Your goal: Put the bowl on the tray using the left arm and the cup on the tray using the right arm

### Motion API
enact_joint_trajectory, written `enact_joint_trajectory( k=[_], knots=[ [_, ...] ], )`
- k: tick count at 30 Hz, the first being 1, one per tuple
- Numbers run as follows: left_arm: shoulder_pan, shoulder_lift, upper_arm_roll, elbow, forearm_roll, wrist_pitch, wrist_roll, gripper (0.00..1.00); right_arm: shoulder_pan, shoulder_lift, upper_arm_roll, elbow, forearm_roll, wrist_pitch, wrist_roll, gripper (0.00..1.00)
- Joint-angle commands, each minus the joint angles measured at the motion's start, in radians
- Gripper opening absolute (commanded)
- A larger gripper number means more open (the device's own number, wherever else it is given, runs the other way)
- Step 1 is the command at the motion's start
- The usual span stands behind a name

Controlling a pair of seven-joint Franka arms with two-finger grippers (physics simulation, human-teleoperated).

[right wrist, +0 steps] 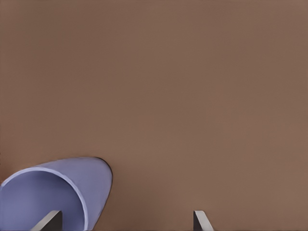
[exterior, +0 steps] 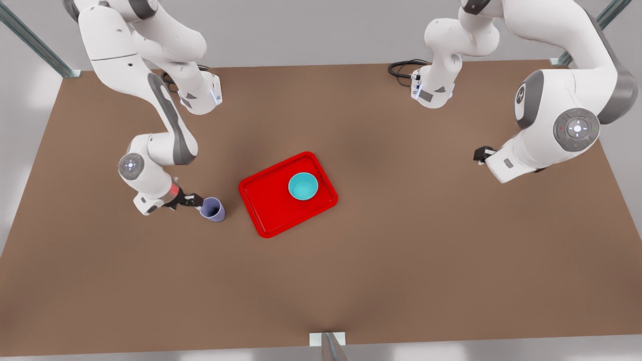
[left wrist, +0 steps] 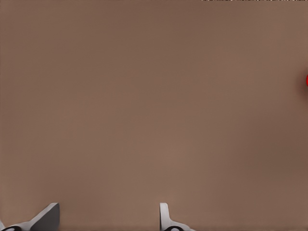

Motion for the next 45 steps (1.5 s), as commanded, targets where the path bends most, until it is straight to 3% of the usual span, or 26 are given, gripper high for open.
enact_joint_trajectory(
  k=[1,13,17,30,31,34,45],
  knots=[
    [0.0,-0.002,0.0,0.0,0.0,0.0,0.0,1.0,-0.003,0.001,0.005,0.003,-0.001,-0.002,0.017,1.0],
    [0.0,0.001,0.0,-0.002,-0.001,0.0,0.0,1.0,-0.014,0.039,0.044,0.031,-0.008,-0.058,0.039,0.98],
    [-0.002,0.0,0.0,-0.003,-0.001,0.0,0.0,1.0,-0.025,0.047,0.058,0.029,-0.006,-0.06,0.033,0.8],
    [0.0,0.0,0.0,-0.003,-0.003,-0.002,0.0,1.0,-0.025,0.077,0.067,0.022,-0.006,-0.06,0.031,0.79],
    [0.0,0.0,0.0,-0.005,-0.003,-0.002,0.0,1.0,-0.025,0.08,0.067,0.022,-0.005,-0.058,0.03,0.74],
    [-0.002,0.001,0.0,-0.006,-0.003,-0.002,0.0,1.0,-0.025,0.083,0.067,0.022,-0.005,-0.06,0.033,0.21],
    [0.0,0.003,0.0,-0.005,-0.004,0.0,0.0,1.0,-0.029,0.09,0.067,0.026,-0.005,-0.058,0.031,0.21]
  ],
)
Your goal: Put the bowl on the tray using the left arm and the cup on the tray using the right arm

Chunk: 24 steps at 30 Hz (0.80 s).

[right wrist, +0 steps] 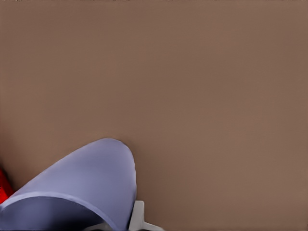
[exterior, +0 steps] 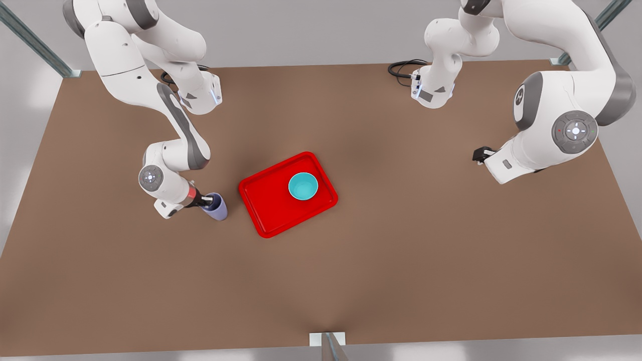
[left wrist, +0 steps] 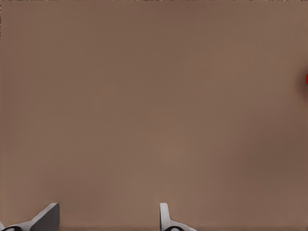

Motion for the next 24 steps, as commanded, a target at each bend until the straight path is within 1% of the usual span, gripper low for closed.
enact_joint_trajectory(
  k=[1,6,7,9,12,13,17,18,21,22,24],
  knots=[
    [0.001,0.0,0.0,0.0,-0.001,0.0,0.0,1.0,0.0,0.0,0.0,0.002,-0.002,0.0,0.001,0.21],
    [0.001,-0.003,-0.001,0.003,-0.001,-0.002,0.0,1.0,-0.006,0.0,0.0,0.028,-0.002,-0.008,0.001,0.21],
    [-0.001,-0.005,-0.001,0.003,-0.001,-0.008,0.0,1.0,-0.006,0.0,0.0,0.06,0.0,-0.065,0.009,0.21],
    [0.001,-0.005,-0.001,0.003,-0.001,-0.008,0.0,1.0,-0.004,-0.002,0.003,0.112,0.003,-0.098,0.016,0.21],
    [-0.001,-0.002,-0.001,0.003,0.001,-0.008,0.0,1.0,0.012,0.002,0.058,0.209,0.003,-0.19,0.162,0.21],
    [0.001,-0.002,-0.001,0.003,0.001,-0.008,0.0,1.0,0.014,0.005,0.073,0.212,0.003,-0.19,0.211,0.21],
    [-0.001,0.0,-0.001,0.0,0.001,-0.008,0.0,1.0,0.132,0.067,0.078,0.327,0.004,-0.25,0.434,0.21],
    [-0.001,-0.002,-0.001,0.002,0.001,-0.009,0.002,1.0,0.155,0.103,0.095,0.382,0.003,-0.273,0.501,0.21],
    [-0.001,0.001,-0.001,0.0,0.001,-0.009,0.002,1.0,0.192,0.137,0.1,0.393,0.003,-0.269,0.593,0.21],
    [0.001,0.003,-0.001,0.0,0.001,-0.009,0.002,1.0,0.192,0.137,0.126,0.391,0.003,-0.275,0.596,0.21],
    [0.001,0.003,-0.001,0.0,0.001,-0.009,0.0,1.0,0.189,0.135,0.139,0.381,0.003,-0.276,0.61,0.21]
  ],
)
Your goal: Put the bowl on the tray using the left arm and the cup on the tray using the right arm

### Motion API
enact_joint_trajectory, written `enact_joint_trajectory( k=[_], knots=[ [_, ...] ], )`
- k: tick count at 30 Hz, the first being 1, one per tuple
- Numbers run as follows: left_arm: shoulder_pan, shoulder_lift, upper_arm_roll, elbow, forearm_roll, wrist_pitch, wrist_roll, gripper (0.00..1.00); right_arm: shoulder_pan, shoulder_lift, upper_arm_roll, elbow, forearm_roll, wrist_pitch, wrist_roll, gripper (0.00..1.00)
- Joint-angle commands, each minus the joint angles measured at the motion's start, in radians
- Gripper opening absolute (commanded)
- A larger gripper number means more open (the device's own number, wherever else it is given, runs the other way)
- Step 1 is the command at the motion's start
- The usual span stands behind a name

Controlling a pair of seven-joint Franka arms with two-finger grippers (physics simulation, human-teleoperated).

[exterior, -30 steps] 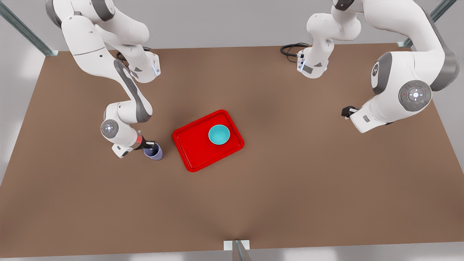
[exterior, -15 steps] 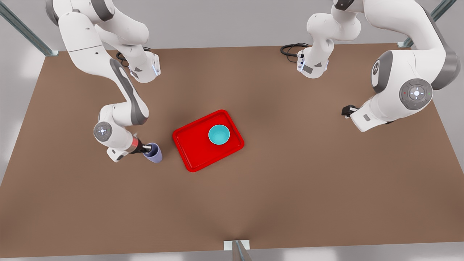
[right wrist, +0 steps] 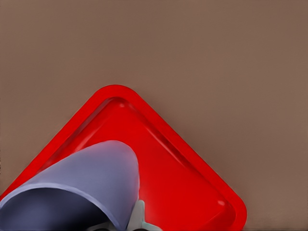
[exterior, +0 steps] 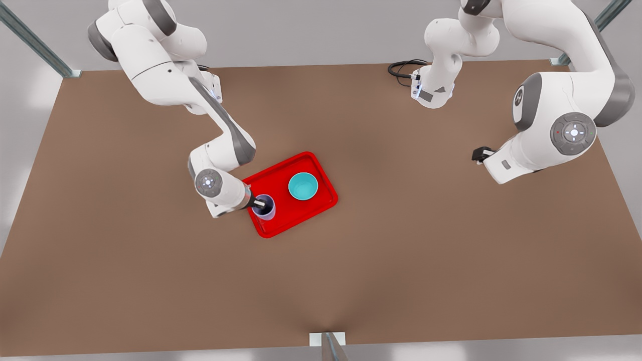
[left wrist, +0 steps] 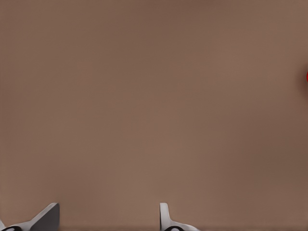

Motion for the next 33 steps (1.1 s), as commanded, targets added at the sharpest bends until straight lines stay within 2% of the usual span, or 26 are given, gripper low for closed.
enact_joint_trajectory(
  k=[1,7,8,9,21,25,26,28,30,33],
  knots=[
    [-0.001,0.0,0.0,0.0,0.0,0.0,0.0,1.0,0.0,0.0,0.001,-0.003,-0.006,-0.003,0.004,0.21],
    [0.0,0.0,0.0,-0.003,0.0,-0.008,0.0,1.0,-0.007,0.003,0.02,-0.094,-0.008,0.022,-0.001,0.21],
    [0.0,0.0,0.0,-0.003,-0.001,-0.008,0.0,1.0,-0.007,0.008,0.018,-0.095,-0.008,0.019,-0.001,0.47],
    [0.0,0.0,0.0,-0.003,0.0,-0.006,0.0,1.0,-0.007,0.009,0.018,-0.095,-0.008,0.019,0.002,1.0],
    [-0.001,0.001,0.0,-0.003,-0.001,-0.006,0.0,1.0,-0.026,-0.029,0.009,-0.032,-0.01,-0.006,-0.024,1.0],
    [0.0,0.006,0.0,0.001,-0.006,-0.005,0.0,1.0,-0.075,-0.178,-0.132,-0.026,-0.01,-0.038,-0.245,1.0],
    [0.0,0.006,0.0,0.004,-0.009,-0.003,0.003,1.0,-0.079,-0.245,-0.216,-0.011,-0.008,-0.092,-0.343,1.0],
    [-0.001,0.006,0.0,0.017,-0.024,0.006,-0.029,1.0,-0.112,-0.324,-0.332,0.09,0.001,-0.372,-0.493,1.0],
    [0.0,0.009,0.003,0.026,-0.038,-0.006,-0.06,1.0,-0.15,-0.365,-0.365,0.152,0.009,-0.581,-0.576,1.0],
    [0.002,0.006,0.008,0.014,-0.043,0.008,-0.064,1.0,-0.15,-0.307,-0.368,0.231,0.036,-0.587,-0.581,1.0]
  ],
)
